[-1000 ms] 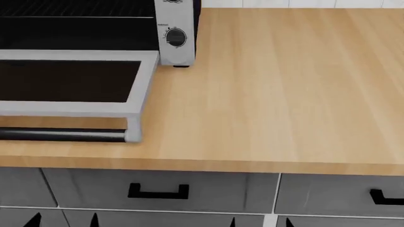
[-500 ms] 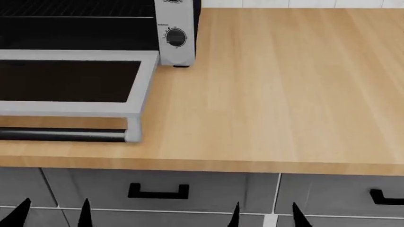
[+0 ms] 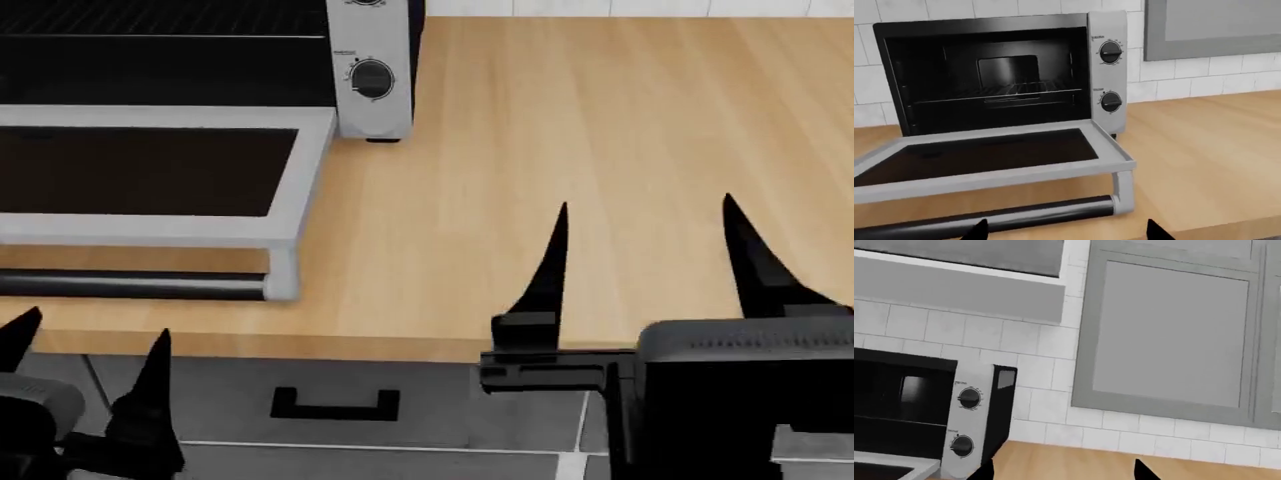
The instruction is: Close the toaster oven door.
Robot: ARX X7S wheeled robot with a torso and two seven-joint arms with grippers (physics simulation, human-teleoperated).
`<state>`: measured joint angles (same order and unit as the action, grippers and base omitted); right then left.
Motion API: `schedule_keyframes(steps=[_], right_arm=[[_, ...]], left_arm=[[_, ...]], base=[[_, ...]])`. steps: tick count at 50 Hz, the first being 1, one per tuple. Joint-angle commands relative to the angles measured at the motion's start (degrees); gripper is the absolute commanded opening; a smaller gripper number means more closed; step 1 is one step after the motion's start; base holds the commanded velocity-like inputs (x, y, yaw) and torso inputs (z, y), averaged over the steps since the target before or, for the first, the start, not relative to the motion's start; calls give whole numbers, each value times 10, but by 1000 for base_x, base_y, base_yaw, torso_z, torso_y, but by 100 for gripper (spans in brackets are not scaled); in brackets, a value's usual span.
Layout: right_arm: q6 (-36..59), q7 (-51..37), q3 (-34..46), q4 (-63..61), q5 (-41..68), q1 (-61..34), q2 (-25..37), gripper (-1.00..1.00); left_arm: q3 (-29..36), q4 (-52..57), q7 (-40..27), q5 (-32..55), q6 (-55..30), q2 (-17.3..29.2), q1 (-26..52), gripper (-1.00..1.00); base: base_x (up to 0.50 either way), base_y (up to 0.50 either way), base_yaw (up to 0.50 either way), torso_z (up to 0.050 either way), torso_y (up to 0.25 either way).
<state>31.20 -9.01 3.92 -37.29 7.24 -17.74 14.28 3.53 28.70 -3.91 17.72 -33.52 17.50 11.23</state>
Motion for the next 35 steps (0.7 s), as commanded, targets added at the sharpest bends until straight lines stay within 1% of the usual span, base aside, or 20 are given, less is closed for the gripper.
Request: schedule_keyframes(steps=[1, 4, 8, 12, 13, 14, 15, 16, 19, 21, 22, 23, 26, 29, 35], right_arm=[[147, 3, -26, -110, 20, -145, 35, 100], [179, 5, -37, -127, 30, -180, 39, 100], [232, 10, -59, -157, 52, -234, 42, 100], [332, 19, -93, -208, 93, -335, 44, 100], [352, 21, -100, -216, 102, -354, 44, 100], [380, 20, -109, -225, 117, -382, 44, 100], [393, 10, -115, -226, 138, -401, 48, 100], [407, -18, -124, -227, 186, -432, 63, 100], [466, -154, -167, -227, 402, -528, 113, 100], [509, -203, -187, -225, 485, -577, 120, 100], [522, -215, -194, -224, 506, -592, 121, 100], [533, -227, -205, -223, 529, -602, 120, 100], [539, -251, -218, -222, 564, -608, 119, 100], [538, -274, -231, -220, 597, -608, 113, 100], [548, -310, -234, -212, 650, -628, 121, 100]], left_arm=[[1, 7, 36, 23, -35, 35, 54, 100], [-2, 11, 45, 36, -44, 39, 65, 100], [3, 18, 71, 44, -34, 53, 73, 100], [-4, 23, 74, 54, -42, 59, 75, 100], [1, 22, 83, 47, -19, 61, 71, 100], [-2, 24, 75, 54, -44, 61, 73, 100], [-6, 24, 75, 57, -40, 58, 73, 100], [-7, 27, 90, 70, -37, 61, 73, 100], [-8, 22, 97, 72, -32, 64, 83, 100], [12, 9, 122, 47, 4, 82, 90, 100], [18, 0, 129, 42, 0, 90, 104, 100], [30, -4, 138, 28, 6, 103, 114, 100], [39, 0, 157, 24, 9, 120, 133, 100], [32, 3, 151, 28, 6, 118, 130, 100], [28, 20, 149, 39, -3, 117, 124, 100]], base=[[0, 0, 0, 0, 0], [0, 0, 0, 0, 0], [0, 0, 0, 0, 0], [0, 0, 0, 0, 0], [0, 0, 0, 0, 0], [0, 0, 0, 0, 0], [0, 0, 0, 0, 0], [0, 0, 0, 0, 0], [0, 0, 0, 0, 0], [0, 0, 0, 0, 0], [0, 0, 0, 0, 0], [0, 0, 0, 0, 0], [0, 0, 0, 0, 0], [0, 0, 0, 0, 0], [0, 0, 0, 0, 0]])
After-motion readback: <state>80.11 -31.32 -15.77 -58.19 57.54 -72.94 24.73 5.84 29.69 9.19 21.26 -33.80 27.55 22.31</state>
